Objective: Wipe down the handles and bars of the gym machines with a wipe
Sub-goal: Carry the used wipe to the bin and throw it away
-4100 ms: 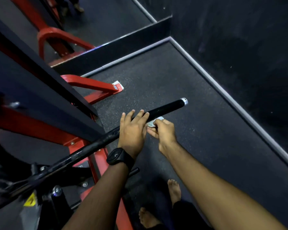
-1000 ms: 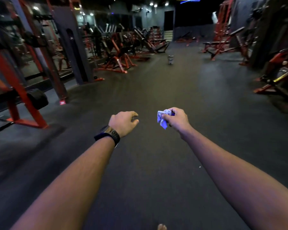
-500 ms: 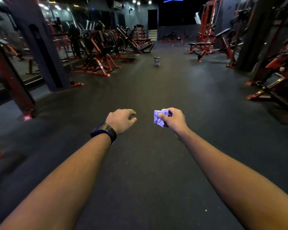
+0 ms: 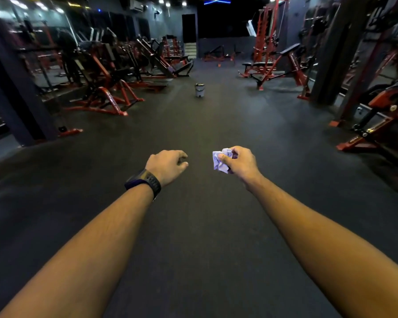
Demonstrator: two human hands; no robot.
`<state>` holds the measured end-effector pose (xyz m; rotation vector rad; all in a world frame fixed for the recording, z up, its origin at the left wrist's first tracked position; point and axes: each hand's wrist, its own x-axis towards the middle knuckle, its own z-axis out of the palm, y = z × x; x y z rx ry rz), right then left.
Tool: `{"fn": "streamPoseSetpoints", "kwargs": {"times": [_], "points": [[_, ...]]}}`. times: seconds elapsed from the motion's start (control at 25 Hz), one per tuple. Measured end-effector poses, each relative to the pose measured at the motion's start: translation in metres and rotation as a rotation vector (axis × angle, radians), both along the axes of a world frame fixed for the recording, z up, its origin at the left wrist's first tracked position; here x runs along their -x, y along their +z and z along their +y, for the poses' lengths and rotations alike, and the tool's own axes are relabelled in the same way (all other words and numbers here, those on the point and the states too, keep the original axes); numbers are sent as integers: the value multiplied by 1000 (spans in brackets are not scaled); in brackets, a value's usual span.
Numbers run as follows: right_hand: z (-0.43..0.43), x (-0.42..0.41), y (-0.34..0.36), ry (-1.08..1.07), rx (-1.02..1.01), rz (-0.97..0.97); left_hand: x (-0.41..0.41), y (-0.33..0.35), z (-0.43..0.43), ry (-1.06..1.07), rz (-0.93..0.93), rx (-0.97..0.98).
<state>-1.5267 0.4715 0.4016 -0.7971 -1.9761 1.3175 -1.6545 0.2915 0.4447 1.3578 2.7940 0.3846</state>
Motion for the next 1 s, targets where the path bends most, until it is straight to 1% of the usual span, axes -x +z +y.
{"fn": "streamPoseSetpoints", "kwargs": {"times": [0.16,0.24,0.36,0.48,0.64,0.76,0.88,1.0], "points": [[120,114,-19,-3,12,33,114,-12,116,-26,15,4],[188,176,-27,3,25,9,176,-17,181,-10,-7,22],[288,274,-15,14,28,-42,267,-7,269,33,-33,20],[363,364,-5,30,10,-52,352,2,335,50,-32,3],[471,509,-14,66,-15,-67,499,-16,438,98,-42,-33],[552,622,-21,44,-27,-74,608,-26,517,75,-53,-58],[625,723,-12,54,-12,-96,713,-11,594,71,-73,-34],[709,825,-4,45,-22,-82,820,5,685,56,-60,-51]]}}
